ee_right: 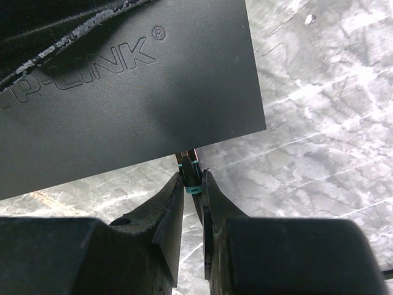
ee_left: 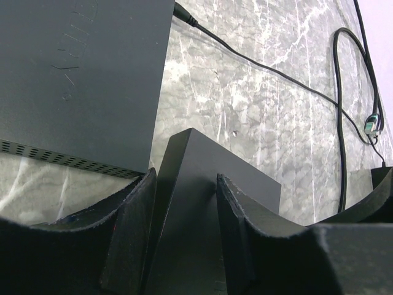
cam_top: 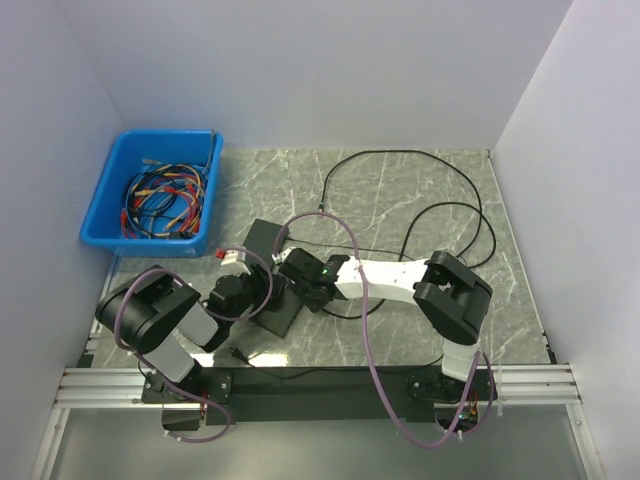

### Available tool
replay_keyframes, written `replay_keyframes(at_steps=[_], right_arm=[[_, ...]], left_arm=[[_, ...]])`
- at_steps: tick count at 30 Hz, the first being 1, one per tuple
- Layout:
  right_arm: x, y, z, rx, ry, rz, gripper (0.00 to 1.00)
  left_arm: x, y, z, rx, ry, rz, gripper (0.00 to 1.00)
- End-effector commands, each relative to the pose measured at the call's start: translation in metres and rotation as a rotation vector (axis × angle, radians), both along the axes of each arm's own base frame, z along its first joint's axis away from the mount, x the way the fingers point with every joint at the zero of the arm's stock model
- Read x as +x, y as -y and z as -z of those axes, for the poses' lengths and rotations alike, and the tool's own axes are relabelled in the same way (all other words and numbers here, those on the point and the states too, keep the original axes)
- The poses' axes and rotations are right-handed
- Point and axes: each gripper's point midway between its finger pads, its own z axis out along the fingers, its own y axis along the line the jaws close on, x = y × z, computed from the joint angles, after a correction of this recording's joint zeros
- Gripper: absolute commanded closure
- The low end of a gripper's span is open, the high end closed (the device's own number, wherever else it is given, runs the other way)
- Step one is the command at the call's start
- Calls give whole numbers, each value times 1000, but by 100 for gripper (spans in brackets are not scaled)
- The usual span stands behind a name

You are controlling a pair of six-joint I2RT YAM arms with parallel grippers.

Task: Insert the plug into the switch port

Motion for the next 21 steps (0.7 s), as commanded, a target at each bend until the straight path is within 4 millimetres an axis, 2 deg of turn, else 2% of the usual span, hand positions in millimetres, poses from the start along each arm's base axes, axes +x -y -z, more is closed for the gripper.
replay_keyframes(at_steps=[1, 5, 11, 17, 20, 21], right_arm=[[81, -120, -144, 644, 380, 53, 100], [84, -117, -151, 654, 404, 62, 100], [89, -117, -148, 654, 407, 71, 100], [106, -115, -155, 660, 432, 99, 100], [118, -117, -158, 664, 434, 111, 100], [122, -120, -165, 677, 439, 106, 100]], left_arm=[[-83, 29, 54, 8, -329, 305, 52], [-82, 28, 57, 15, -343, 301, 52], [-74, 24, 65, 33, -393, 257, 53], [-53, 33, 54, 44, -390, 250, 54], [-36, 38, 41, 53, -346, 253, 53], [-29, 37, 38, 67, -343, 248, 53]])
